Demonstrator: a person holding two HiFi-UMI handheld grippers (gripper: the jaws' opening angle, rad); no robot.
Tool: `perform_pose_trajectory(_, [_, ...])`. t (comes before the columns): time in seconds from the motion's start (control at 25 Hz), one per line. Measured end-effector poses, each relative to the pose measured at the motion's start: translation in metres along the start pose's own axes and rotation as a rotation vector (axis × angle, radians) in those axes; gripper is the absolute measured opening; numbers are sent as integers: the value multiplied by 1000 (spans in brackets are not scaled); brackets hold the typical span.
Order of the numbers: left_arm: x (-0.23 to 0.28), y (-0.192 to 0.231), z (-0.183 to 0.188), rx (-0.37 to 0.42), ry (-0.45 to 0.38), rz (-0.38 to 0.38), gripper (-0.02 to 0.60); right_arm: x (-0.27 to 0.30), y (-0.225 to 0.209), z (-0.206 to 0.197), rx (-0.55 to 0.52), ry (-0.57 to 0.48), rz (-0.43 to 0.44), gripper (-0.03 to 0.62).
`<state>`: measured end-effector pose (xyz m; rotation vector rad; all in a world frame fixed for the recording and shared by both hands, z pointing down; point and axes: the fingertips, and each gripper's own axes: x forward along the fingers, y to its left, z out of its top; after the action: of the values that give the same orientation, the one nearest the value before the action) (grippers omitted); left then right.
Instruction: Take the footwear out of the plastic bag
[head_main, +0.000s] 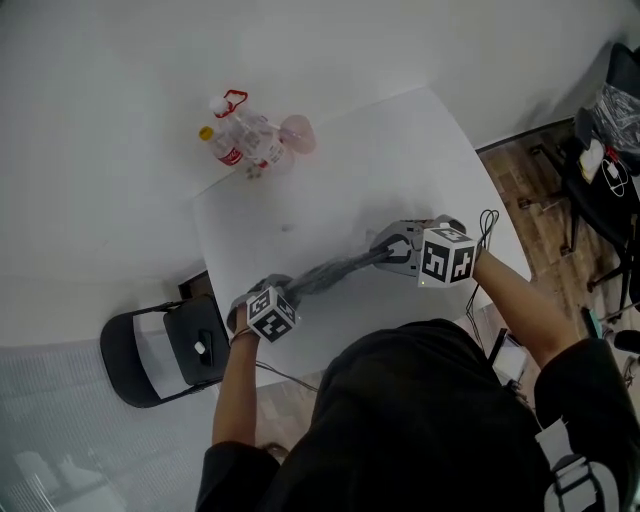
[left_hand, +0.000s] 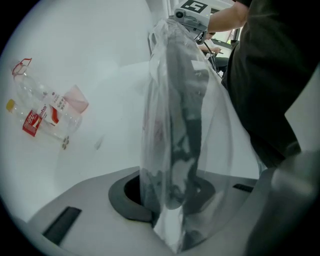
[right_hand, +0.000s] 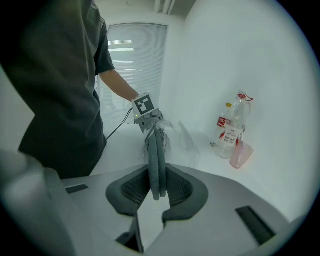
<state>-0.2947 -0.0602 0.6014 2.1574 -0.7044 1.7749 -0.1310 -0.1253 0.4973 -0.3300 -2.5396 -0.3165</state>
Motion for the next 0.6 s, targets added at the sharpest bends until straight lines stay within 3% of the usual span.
perform_pose_trajectory(0.6, [3, -2, 1, 12, 19, 15, 117, -1, 5, -1, -24, 23, 11, 80])
